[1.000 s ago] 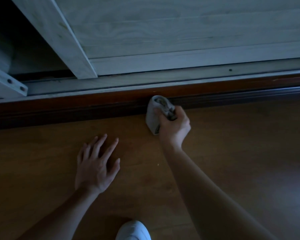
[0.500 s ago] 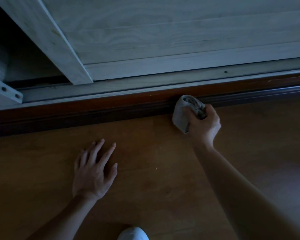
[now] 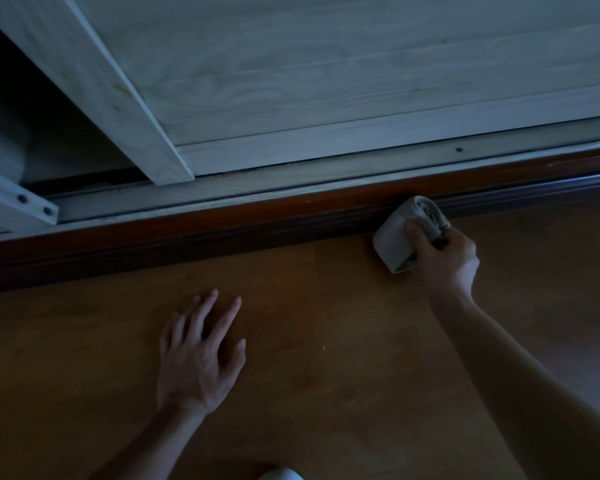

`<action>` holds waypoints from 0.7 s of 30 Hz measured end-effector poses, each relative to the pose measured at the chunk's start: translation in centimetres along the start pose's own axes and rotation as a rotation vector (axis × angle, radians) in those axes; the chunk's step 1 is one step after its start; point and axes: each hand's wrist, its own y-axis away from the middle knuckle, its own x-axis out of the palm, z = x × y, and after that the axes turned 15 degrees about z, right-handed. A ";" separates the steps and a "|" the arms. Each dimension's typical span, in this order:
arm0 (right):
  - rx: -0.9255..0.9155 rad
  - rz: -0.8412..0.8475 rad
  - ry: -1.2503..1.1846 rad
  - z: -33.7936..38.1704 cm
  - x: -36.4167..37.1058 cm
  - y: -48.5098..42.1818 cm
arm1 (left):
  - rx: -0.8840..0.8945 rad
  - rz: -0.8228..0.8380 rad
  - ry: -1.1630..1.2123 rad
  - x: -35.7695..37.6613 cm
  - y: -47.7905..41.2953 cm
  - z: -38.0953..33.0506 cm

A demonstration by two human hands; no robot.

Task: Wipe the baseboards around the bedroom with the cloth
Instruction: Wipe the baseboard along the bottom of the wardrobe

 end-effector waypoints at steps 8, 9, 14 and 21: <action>0.075 -0.286 -0.042 0.3 2.2 0.6 | 0.011 0.003 -0.015 -0.1 0.1 0.1; 0.089 -0.294 -0.070 0.4 2.7 0.6 | 0.012 0.000 -0.016 -0.1 0.0 0.0; 0.119 -0.317 -0.188 1.1 5.0 1.1 | 0.016 -0.014 -0.015 -0.2 0.0 -0.2; 0.117 -0.212 -0.176 0.8 4.7 1.6 | -0.005 0.015 -0.004 0.1 0.0 -0.1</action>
